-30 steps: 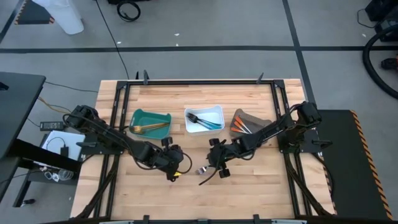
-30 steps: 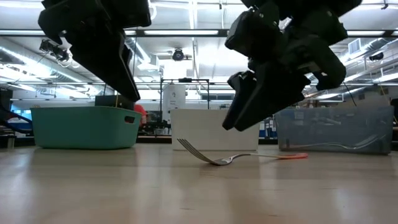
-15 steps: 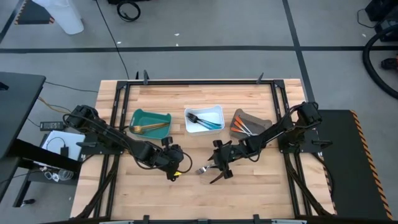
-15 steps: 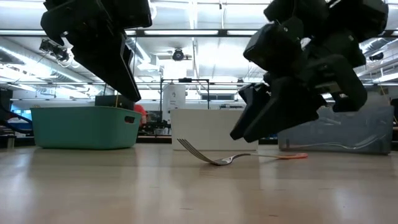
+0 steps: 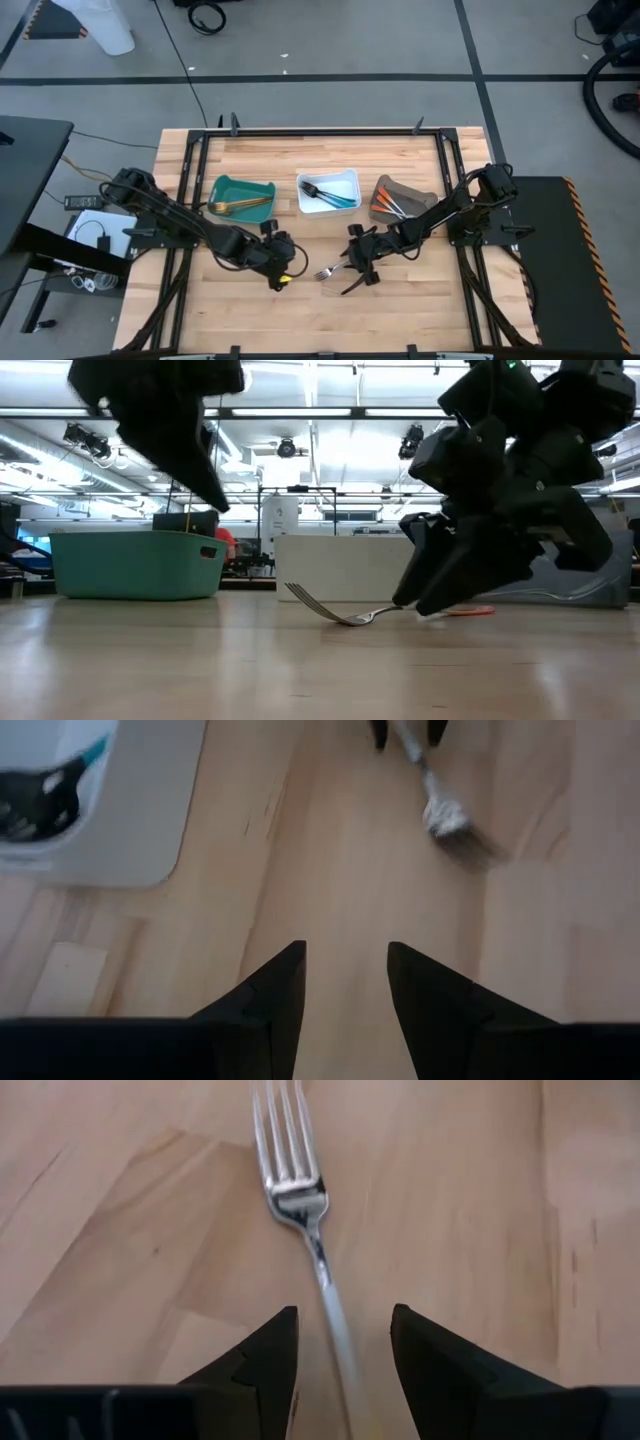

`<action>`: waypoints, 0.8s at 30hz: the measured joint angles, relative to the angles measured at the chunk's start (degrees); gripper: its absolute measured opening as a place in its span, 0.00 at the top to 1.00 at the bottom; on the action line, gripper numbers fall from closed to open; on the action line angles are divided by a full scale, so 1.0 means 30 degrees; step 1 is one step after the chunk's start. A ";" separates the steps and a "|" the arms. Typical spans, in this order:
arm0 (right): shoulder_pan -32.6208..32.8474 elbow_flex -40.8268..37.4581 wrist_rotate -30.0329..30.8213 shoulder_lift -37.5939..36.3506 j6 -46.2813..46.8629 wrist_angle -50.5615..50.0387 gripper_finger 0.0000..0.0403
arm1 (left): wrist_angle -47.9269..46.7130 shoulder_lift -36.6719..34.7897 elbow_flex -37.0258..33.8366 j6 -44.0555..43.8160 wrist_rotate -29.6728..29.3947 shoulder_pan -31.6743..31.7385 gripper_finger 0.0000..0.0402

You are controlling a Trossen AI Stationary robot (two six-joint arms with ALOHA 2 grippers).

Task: Sort silverware by color (type)
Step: Put the orange fork into the black bin

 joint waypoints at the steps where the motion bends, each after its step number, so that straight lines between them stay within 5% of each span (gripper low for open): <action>1: 0.0000 -0.0090 -0.0055 0.0000 0.0000 -0.0014 0.58 | 0.0230 -0.0109 0.0023 -0.0011 -0.0016 0.0000 0.63; 8: -0.0015 -0.0304 -0.0349 -0.0051 0.0072 -0.0616 0.66 | 0.0444 -0.0772 0.0022 -0.0015 0.0051 -0.0022 0.63; 16: -0.0007 -0.0274 -0.0516 -0.0109 0.0335 -0.1475 0.95 | 0.0596 -0.0799 0.0022 -0.0022 0.0053 -0.0022 0.63; 24: -0.0015 0.0324 -0.0436 -0.0275 0.1140 -0.3139 0.96 | 0.1820 -0.0799 0.0020 0.0864 0.0265 -0.0051 0.63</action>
